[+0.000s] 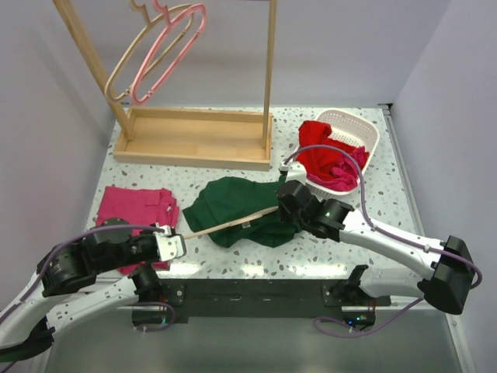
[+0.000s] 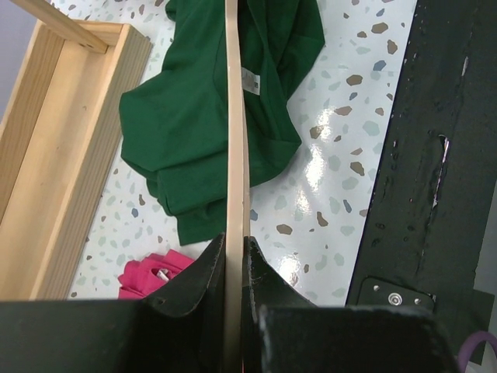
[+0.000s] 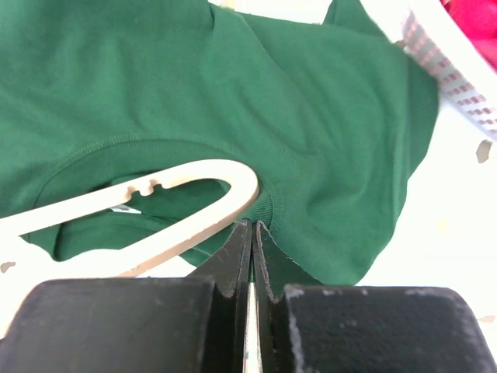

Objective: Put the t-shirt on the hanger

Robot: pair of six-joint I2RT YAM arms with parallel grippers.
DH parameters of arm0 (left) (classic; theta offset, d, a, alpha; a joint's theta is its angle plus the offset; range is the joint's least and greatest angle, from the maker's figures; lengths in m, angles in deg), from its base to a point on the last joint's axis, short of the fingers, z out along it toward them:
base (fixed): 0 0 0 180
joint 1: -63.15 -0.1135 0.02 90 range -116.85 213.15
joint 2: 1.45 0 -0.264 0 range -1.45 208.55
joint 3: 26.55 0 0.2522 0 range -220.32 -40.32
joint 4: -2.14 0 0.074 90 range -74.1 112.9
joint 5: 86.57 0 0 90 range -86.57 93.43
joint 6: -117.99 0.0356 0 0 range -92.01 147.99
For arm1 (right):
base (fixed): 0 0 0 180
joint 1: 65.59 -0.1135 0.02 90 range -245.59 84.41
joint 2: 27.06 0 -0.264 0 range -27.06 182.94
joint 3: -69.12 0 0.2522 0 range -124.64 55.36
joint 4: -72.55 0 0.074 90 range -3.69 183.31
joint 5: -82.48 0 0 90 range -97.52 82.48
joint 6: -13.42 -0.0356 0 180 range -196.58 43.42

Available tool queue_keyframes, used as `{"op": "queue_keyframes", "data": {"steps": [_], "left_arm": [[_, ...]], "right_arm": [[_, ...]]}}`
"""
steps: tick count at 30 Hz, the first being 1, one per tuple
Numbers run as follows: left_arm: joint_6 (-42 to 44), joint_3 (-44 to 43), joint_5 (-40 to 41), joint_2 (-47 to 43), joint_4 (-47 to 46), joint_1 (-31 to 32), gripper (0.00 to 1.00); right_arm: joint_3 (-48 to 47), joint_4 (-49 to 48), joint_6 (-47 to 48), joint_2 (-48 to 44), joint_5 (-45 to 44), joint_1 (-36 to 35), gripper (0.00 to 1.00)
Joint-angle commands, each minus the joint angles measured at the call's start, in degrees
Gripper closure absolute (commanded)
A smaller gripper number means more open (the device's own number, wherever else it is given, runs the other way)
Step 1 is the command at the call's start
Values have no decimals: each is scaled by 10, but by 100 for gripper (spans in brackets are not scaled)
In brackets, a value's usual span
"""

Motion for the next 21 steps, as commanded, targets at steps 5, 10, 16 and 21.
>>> {"op": "queue_keyframes", "data": {"steps": [5, 10, 16, 21], "left_arm": [[-3, -46, -16, -5, 4, 3, 100], [-2, -42, -25, -8, 15, 3, 100], [-2, -54, -28, -1, 30, 3, 100], [-5, -54, -37, 3, 28, 3, 100]], "right_arm": [[-18, 16, 10, -3, -40, 5, 100], [-12, 18, 4, 2, -41, 10, 100], [7, 11, -5, 9, -37, 12, 100], [13, 7, -5, 0, -42, 13, 100]]}}
